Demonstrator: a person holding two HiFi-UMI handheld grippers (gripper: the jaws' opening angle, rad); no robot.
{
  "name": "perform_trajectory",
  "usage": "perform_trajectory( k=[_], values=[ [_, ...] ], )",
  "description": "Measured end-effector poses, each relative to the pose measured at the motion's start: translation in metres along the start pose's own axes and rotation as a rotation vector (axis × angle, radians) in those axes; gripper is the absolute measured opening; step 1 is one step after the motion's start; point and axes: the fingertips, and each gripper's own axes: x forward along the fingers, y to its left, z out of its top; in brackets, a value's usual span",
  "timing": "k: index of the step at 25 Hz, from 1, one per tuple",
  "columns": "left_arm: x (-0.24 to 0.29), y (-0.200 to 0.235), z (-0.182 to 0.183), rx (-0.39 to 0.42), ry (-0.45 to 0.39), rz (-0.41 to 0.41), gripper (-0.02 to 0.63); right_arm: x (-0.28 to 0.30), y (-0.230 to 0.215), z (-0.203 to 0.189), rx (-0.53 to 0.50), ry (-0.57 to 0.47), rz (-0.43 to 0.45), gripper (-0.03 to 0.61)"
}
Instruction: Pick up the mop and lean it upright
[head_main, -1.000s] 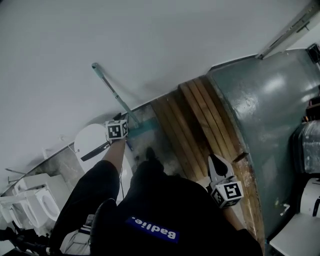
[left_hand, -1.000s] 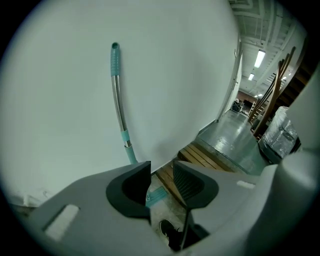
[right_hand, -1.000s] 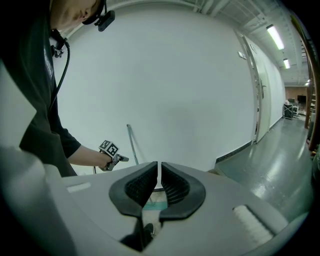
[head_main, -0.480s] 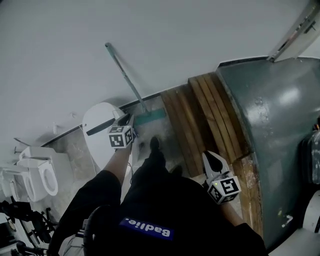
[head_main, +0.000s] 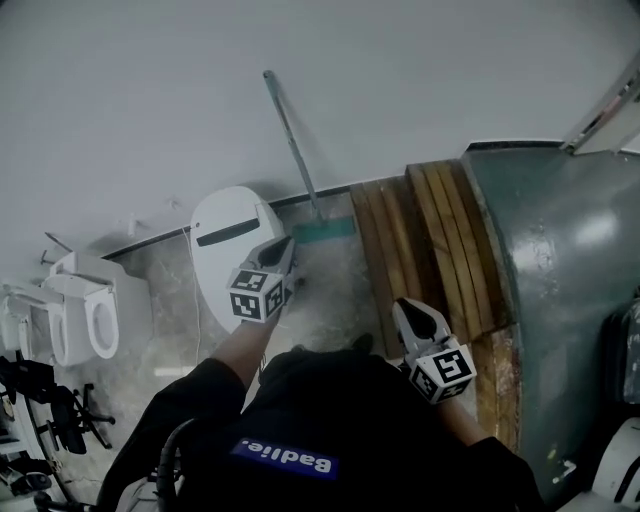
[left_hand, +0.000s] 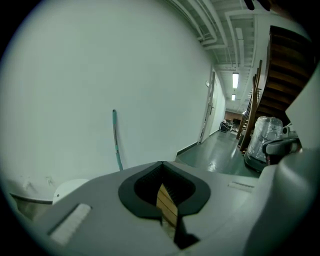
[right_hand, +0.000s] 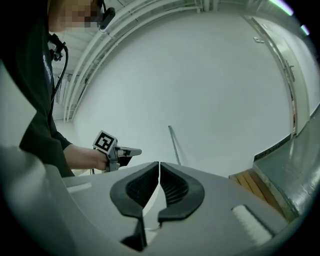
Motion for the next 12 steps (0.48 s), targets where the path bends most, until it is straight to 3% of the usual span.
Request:
perform_trajectory(
  k=[5,12],
  values=[
    [-0.053,0.007,0.013,-0.027,-0.087,-0.023,0.02,0.021,0.046,-0.001,-0.035,0.02,0.056,0.013],
    [-0.15,0.008,0.006,0.03,-0.168,-0.103,0.02,0.044,0.138,-0.014,-0.072,0.04,0.102,0.008]
  ],
)
